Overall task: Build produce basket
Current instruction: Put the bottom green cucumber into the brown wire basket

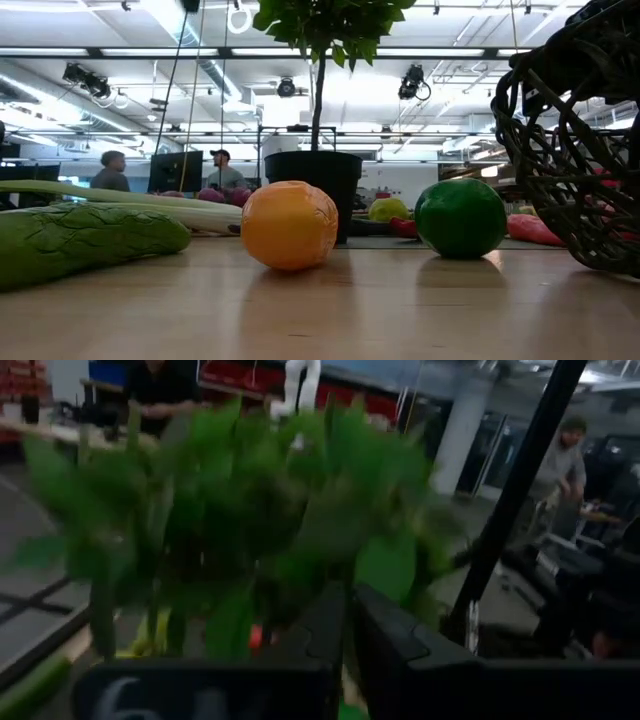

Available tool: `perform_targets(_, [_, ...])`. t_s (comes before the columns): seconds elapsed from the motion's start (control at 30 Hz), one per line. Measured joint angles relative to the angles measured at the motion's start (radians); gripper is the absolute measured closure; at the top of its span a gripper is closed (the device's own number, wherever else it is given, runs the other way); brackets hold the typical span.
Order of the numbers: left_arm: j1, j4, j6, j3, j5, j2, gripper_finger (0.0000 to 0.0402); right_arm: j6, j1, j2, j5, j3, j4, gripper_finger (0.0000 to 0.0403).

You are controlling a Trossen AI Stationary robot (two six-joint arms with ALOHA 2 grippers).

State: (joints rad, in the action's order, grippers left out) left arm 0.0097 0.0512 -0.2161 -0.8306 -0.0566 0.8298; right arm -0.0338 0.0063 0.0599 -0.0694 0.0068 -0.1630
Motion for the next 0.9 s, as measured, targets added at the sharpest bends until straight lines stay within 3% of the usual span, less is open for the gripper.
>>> perform_targets(0.27, [0.000,0.004,-0.101,-0.151,0.000,0.074,0.0365,0.048,0.000,0.000,0.001,0.000,0.000,0.0386])
perform_targets(0.5, [0.000,0.028,-0.114,-0.213,0.000,0.124,0.0378,0.051,0.000,0.000,0.147,0.000,-0.008,0.0386])
perform_targets(0.77, [0.033,0.122,-0.114,-0.214,-0.001,0.187,0.0367,-0.413,-0.012,0.000,0.330,0.000,-0.237,0.0386])
perform_targets(0.9, [0.043,0.115,-0.114,-0.214,-0.002,0.214,0.0345,-0.386,-0.022,0.006,0.402,0.000,-0.378,0.0386])
